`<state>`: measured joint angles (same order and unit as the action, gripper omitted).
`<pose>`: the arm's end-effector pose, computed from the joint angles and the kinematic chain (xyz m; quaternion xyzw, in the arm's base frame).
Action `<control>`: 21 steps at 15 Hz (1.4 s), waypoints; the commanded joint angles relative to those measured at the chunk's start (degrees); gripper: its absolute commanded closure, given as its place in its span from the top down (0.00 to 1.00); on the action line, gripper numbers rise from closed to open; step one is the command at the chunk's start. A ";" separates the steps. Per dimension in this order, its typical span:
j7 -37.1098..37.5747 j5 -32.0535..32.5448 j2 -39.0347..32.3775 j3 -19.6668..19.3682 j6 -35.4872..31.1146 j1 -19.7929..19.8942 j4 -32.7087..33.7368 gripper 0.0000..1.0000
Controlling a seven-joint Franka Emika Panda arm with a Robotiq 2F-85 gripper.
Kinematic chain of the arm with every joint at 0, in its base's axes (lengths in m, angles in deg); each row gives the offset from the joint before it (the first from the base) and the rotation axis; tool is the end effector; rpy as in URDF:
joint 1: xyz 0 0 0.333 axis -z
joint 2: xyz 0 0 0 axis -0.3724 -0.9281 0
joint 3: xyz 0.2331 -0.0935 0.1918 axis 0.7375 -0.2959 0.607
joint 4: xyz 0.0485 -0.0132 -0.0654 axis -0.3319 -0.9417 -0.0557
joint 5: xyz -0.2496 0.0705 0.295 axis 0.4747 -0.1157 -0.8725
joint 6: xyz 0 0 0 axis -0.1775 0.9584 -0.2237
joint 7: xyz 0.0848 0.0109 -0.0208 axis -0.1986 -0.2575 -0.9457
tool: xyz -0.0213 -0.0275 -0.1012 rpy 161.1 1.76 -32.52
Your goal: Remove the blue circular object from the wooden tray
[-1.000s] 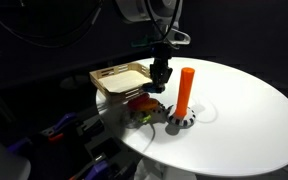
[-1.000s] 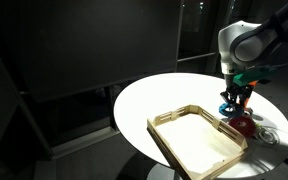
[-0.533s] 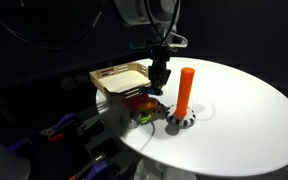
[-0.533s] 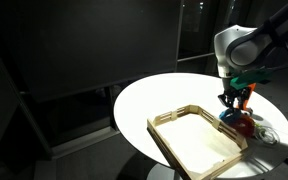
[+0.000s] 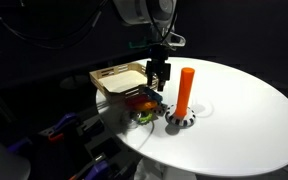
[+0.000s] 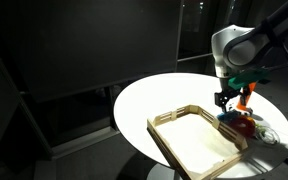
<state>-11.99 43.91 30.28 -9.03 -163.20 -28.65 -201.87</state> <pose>0.5425 0.0090 0.2100 0.9663 -0.1733 -0.1438 0.1246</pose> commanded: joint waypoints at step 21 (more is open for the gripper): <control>-23.59 -12.09 16.36 9.17 16.14 0.74 -0.56 1.00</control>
<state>-36.93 32.19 41.94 -0.31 -146.57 -27.97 -200.43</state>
